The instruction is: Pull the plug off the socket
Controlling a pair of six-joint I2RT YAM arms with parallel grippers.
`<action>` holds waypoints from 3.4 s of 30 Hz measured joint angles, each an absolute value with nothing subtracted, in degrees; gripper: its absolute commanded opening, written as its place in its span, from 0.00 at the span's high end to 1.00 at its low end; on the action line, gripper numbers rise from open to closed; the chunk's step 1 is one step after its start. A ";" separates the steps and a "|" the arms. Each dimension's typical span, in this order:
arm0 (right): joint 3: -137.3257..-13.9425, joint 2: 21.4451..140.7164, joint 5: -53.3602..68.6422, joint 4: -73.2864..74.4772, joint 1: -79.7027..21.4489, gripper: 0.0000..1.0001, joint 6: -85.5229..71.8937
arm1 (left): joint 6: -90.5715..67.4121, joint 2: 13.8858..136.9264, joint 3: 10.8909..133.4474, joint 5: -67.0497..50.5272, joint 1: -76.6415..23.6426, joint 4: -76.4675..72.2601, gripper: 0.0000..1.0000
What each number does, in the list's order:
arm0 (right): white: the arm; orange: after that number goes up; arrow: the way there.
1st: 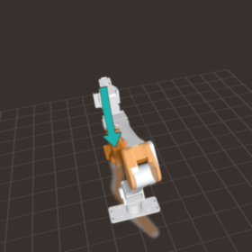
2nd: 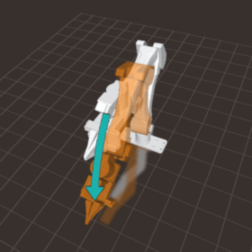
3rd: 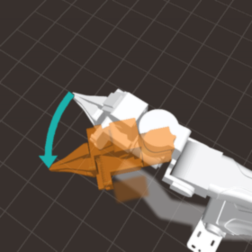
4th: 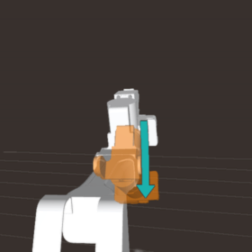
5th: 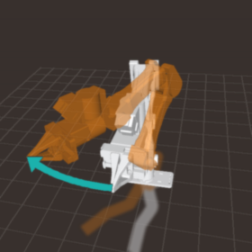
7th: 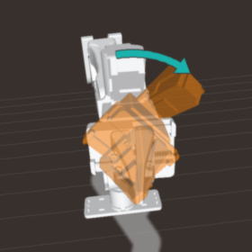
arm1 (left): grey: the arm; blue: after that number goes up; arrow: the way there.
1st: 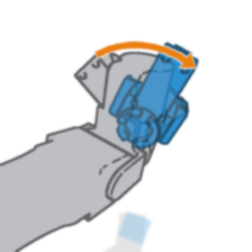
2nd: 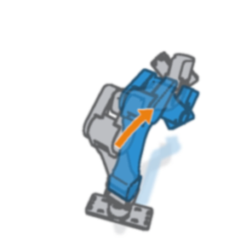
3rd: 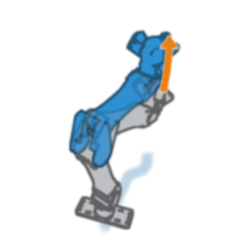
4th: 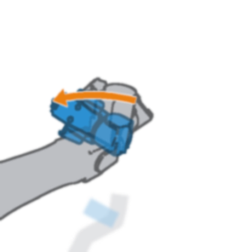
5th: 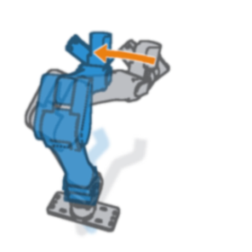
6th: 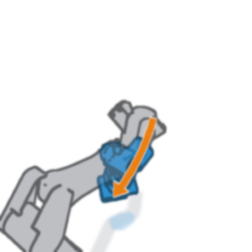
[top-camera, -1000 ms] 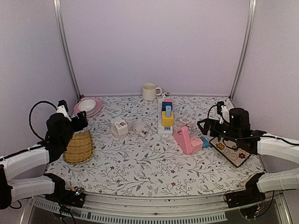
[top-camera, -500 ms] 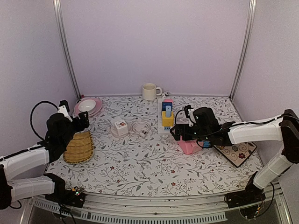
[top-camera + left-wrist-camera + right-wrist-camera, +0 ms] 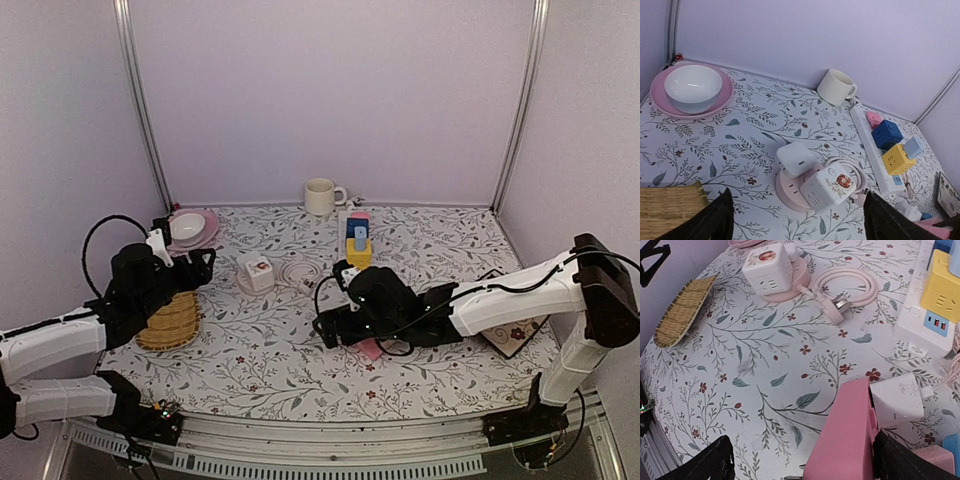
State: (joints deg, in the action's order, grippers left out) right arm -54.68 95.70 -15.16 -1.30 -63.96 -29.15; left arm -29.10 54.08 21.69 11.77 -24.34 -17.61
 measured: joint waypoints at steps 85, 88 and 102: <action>-29.17 77.52 -5.37 -11.86 -58.70 0.01 -43.86 | -54.57 92.12 33.17 20.80 -63.09 -23.40 0.96; -29.17 80.73 -1.54 -16.53 -58.33 0.01 -43.88 | -54.50 90.76 29.91 16.95 -61.43 -27.77 1.00; -26.13 90.41 13.98 -47.27 -58.11 0.01 -49.19 | -55.22 84.01 20.18 4.01 -57.21 -45.71 1.00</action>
State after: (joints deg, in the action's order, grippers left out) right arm -26.13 90.41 13.98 -47.27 -58.11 -49.19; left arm -55.22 84.01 20.18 4.01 -57.21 -45.71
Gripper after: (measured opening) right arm 0.989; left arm 0.289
